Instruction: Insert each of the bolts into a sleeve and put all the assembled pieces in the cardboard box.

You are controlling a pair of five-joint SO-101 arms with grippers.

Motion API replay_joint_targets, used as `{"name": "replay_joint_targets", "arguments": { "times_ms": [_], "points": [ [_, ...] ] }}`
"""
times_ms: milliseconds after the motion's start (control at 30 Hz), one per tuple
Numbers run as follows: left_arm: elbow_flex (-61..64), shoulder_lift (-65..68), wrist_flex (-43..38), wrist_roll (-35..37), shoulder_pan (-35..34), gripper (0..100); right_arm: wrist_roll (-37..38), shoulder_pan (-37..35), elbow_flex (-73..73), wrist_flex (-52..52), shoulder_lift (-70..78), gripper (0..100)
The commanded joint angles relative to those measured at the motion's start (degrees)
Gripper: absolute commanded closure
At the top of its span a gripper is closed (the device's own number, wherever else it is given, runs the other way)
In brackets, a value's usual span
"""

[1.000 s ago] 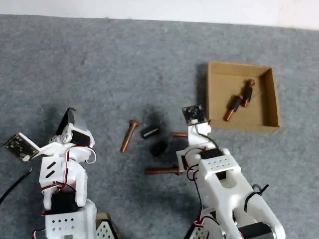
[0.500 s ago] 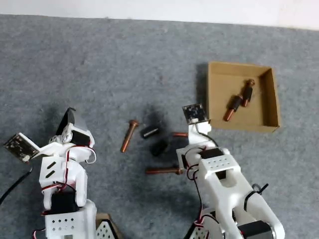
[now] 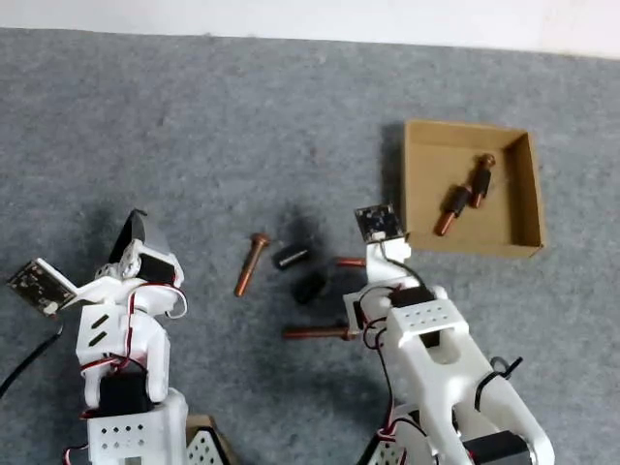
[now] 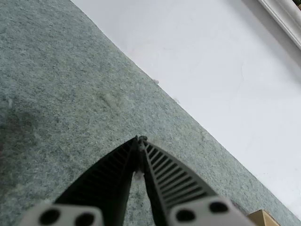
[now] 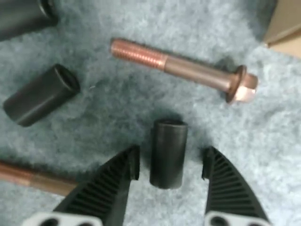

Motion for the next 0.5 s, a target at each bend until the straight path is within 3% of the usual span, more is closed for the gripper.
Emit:
{"name": "replay_joint_targets", "arguments": {
  "times_ms": [0,467],
  "points": [
    [1.1,-0.7,0.0,-0.4,0.0,98,0.2,0.7,-0.7,1.5,0.6,79.7],
    [1.1,-0.7,-0.2,-0.4,0.0,98,0.3,0.7,-2.5,1.5,0.1,79.7]
  ]
}}
